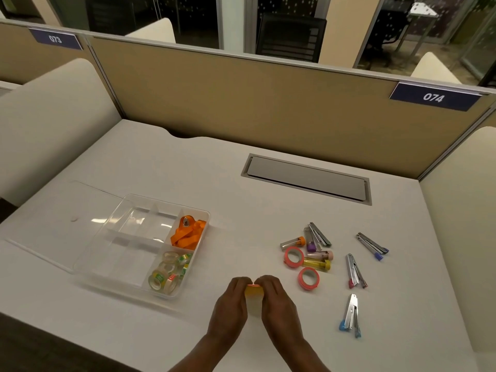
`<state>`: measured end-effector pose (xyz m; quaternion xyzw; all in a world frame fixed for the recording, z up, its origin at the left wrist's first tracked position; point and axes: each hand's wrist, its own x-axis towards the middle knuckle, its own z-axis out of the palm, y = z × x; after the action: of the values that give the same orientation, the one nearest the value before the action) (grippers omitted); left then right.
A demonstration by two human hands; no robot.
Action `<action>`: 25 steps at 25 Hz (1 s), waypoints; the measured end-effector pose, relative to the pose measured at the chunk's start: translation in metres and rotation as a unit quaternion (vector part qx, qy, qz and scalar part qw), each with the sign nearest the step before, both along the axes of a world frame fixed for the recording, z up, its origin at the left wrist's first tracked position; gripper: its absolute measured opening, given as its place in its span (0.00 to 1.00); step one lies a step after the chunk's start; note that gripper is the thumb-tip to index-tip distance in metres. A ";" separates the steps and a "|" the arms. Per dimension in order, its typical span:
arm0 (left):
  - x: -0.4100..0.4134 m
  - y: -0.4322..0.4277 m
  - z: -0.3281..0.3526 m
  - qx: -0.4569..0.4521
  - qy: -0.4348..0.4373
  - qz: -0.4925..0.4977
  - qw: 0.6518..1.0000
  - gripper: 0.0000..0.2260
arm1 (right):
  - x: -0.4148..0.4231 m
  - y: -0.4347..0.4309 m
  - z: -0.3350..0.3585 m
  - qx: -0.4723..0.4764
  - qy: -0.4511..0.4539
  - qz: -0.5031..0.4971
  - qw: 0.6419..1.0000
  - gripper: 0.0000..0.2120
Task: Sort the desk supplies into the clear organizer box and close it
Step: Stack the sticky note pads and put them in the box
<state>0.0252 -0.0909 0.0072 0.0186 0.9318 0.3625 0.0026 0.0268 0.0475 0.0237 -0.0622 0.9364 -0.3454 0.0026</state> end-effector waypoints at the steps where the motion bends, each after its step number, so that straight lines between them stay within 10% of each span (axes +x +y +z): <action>1: -0.001 0.000 -0.001 -0.001 -0.002 0.000 1.000 0.09 | -0.001 0.000 -0.001 -0.001 -0.002 -0.004 1.000 0.11; 11: -0.011 -0.002 0.006 0.032 -0.067 0.010 0.997 0.06 | -0.007 0.003 -0.001 -0.025 -0.086 -0.042 0.995 0.09; 25: -0.091 -0.103 0.082 0.121 -0.099 0.129 0.979 0.10 | -0.105 -0.096 0.055 -0.299 -0.164 -0.242 0.908 0.11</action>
<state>-0.0662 -0.1940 0.0889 -0.1379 0.8705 0.4702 0.0456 -0.0781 -0.0483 0.0783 0.2264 0.7618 -0.6045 0.0539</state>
